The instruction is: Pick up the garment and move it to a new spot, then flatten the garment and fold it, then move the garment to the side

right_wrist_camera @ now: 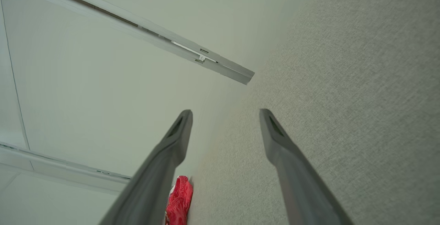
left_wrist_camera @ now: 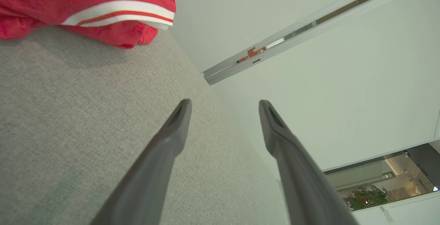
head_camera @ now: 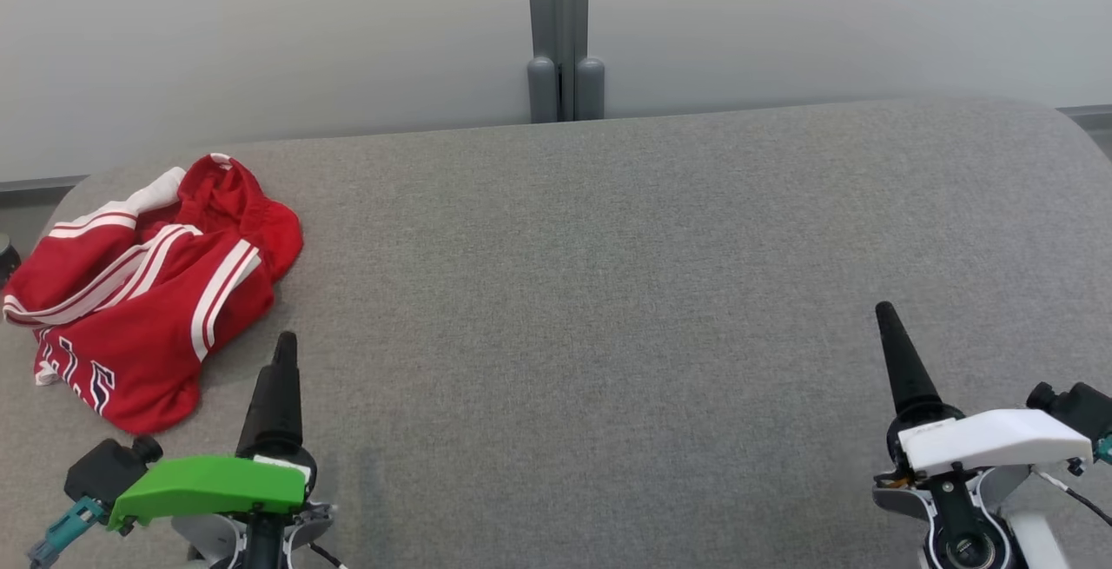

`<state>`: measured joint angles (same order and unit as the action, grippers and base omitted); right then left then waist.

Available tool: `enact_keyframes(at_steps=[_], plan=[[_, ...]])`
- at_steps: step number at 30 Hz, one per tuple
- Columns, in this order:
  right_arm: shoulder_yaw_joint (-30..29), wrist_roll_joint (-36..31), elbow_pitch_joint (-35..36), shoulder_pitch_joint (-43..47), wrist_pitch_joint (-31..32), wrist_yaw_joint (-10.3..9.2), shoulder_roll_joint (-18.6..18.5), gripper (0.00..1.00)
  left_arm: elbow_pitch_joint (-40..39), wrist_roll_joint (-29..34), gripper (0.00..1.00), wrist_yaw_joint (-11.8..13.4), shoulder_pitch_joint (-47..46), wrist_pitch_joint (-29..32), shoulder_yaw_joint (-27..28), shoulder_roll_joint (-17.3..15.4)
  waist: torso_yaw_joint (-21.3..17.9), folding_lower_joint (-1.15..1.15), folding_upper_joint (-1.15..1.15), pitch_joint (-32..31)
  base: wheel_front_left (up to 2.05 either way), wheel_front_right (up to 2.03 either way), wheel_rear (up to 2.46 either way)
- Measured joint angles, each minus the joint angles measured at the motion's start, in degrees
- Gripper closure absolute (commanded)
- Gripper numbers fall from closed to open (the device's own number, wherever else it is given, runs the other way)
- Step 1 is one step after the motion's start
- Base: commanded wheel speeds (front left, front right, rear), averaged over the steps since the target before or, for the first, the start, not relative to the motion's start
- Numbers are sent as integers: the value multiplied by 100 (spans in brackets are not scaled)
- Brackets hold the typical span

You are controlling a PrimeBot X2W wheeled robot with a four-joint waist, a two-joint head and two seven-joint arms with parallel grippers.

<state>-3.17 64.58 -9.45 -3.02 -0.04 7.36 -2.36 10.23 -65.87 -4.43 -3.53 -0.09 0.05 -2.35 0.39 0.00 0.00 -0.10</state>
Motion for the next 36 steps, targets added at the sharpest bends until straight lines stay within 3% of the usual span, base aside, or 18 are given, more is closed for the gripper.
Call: enact_keyframes(at_steps=[7,25,36], plan=[[242,-927,11,93,-154,1,0,0,-20,738,0,92,26,-154,-236,-2,22,0,0,-25,0,0,0],[493,-2305,-41,280,-500,1,-10,0,-99,2347,0,346,131,-506,-634,-21,63,0,0,-159,0,0,0],[621,-3022,37,366,-688,1,-15,0,-191,3091,0,369,210,-687,-901,-73,77,0,0,-213,0,0,0]])
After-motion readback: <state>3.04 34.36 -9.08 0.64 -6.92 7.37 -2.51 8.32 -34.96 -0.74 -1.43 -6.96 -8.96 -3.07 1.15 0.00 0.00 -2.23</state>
